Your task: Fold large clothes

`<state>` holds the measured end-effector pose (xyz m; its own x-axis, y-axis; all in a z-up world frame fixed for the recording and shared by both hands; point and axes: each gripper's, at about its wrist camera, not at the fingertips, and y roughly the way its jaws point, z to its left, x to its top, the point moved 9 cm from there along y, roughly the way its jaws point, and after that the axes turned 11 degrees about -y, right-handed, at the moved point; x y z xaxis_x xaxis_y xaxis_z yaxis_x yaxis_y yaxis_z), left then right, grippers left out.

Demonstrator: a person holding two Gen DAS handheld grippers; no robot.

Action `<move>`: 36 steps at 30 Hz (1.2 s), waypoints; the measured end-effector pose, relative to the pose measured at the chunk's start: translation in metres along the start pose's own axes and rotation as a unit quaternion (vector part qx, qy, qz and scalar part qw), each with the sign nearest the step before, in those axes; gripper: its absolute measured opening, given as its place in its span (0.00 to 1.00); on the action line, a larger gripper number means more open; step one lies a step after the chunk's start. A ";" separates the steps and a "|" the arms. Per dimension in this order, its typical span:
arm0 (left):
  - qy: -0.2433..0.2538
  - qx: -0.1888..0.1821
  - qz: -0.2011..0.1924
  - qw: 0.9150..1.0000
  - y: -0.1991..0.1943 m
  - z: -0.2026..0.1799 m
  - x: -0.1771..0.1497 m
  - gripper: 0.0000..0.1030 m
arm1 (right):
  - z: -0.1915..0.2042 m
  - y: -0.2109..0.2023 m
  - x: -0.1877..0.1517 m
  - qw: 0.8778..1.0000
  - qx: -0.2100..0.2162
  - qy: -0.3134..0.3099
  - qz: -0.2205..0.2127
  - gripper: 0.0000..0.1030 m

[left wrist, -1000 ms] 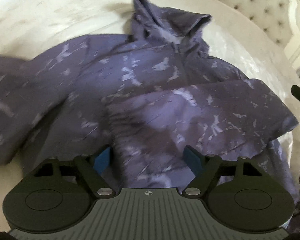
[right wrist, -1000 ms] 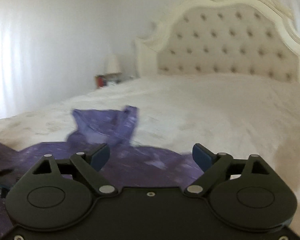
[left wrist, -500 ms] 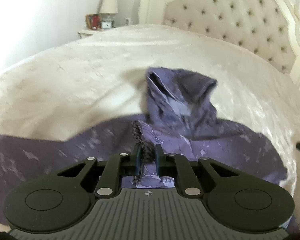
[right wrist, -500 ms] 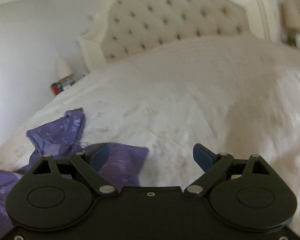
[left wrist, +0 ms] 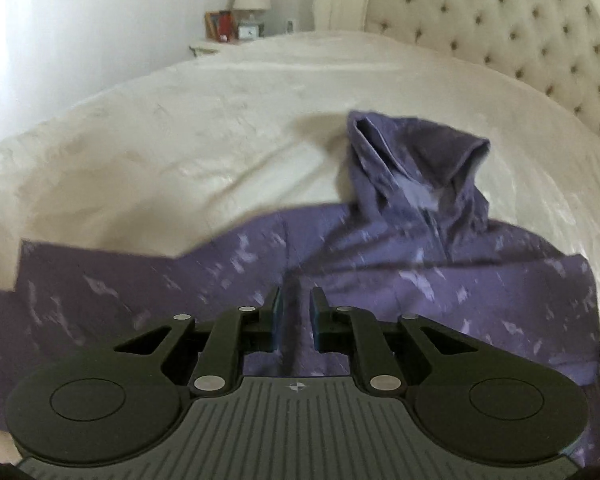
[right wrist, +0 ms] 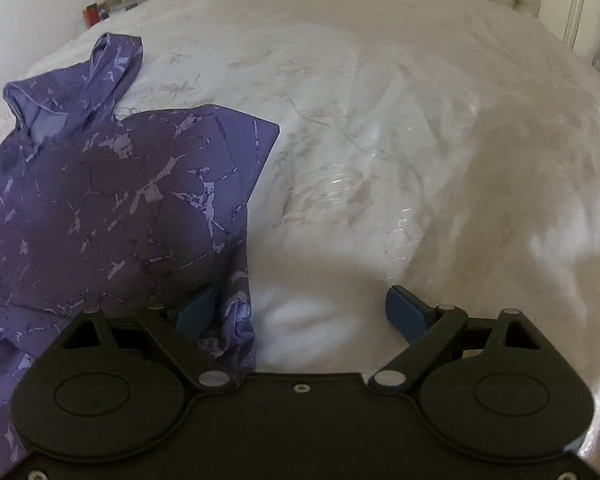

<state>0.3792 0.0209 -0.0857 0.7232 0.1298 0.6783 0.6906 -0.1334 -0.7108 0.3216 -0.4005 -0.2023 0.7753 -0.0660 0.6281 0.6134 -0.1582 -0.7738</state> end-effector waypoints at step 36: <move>-0.026 -0.036 -0.006 0.999 0.017 0.004 -0.045 0.25 | -0.021 -0.025 0.020 0.991 0.034 0.101 -0.081 0.90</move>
<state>0.3585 0.0162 -0.1289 0.7153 0.1817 0.6748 0.6987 -0.2017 -0.6864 0.3189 -0.4188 -0.1683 0.6240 -0.2421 0.7430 0.7414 -0.1170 -0.6608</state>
